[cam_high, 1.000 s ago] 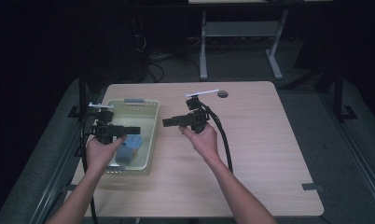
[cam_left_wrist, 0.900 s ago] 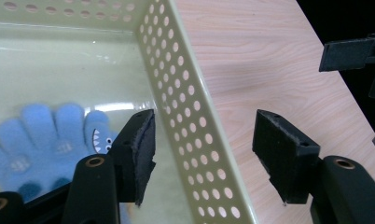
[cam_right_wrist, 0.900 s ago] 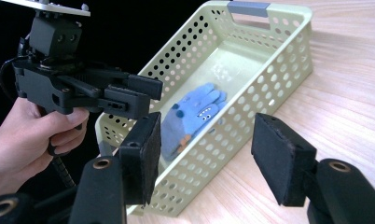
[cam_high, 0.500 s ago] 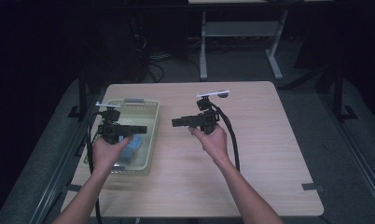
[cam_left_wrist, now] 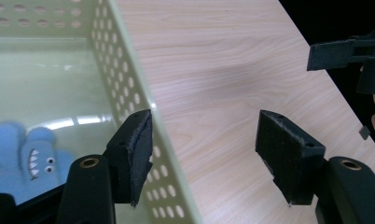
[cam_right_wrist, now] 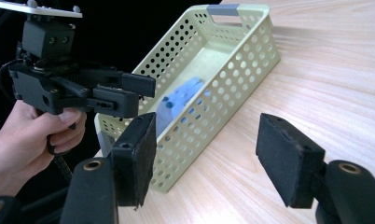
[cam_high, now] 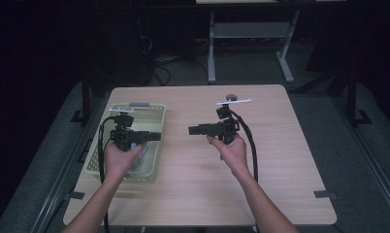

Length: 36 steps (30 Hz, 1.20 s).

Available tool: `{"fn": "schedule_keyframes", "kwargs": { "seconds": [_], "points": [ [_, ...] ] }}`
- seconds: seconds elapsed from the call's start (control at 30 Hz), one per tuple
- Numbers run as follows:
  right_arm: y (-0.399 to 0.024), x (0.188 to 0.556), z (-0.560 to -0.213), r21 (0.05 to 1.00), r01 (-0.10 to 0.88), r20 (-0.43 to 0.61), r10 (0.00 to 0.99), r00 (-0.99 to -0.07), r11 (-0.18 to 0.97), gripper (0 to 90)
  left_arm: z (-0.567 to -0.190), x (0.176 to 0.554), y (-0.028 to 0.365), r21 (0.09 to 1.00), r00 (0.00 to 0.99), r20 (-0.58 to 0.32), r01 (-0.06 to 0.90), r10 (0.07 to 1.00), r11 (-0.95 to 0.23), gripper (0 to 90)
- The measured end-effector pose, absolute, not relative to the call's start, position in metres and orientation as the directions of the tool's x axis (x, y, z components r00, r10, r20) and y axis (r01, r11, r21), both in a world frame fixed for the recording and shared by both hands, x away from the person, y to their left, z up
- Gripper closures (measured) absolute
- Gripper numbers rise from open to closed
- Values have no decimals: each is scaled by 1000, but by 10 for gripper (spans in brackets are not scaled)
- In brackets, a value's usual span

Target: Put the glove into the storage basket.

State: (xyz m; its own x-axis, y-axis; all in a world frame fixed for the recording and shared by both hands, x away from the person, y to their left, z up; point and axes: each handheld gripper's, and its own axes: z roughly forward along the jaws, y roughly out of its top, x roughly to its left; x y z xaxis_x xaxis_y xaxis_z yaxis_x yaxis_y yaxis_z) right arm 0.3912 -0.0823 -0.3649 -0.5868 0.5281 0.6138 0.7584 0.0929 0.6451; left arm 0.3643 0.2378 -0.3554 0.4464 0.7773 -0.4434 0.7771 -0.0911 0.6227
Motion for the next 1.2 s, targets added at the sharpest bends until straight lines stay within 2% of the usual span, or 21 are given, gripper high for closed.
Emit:
{"fn": "schedule_keyframes", "kwargs": {
  "seconds": [1.2],
  "points": [
    [-144,382,-362,649,761,608,582,-541,29,354,-351,361,186,651,536,-448,744,715,-151,345]
  ]
}}
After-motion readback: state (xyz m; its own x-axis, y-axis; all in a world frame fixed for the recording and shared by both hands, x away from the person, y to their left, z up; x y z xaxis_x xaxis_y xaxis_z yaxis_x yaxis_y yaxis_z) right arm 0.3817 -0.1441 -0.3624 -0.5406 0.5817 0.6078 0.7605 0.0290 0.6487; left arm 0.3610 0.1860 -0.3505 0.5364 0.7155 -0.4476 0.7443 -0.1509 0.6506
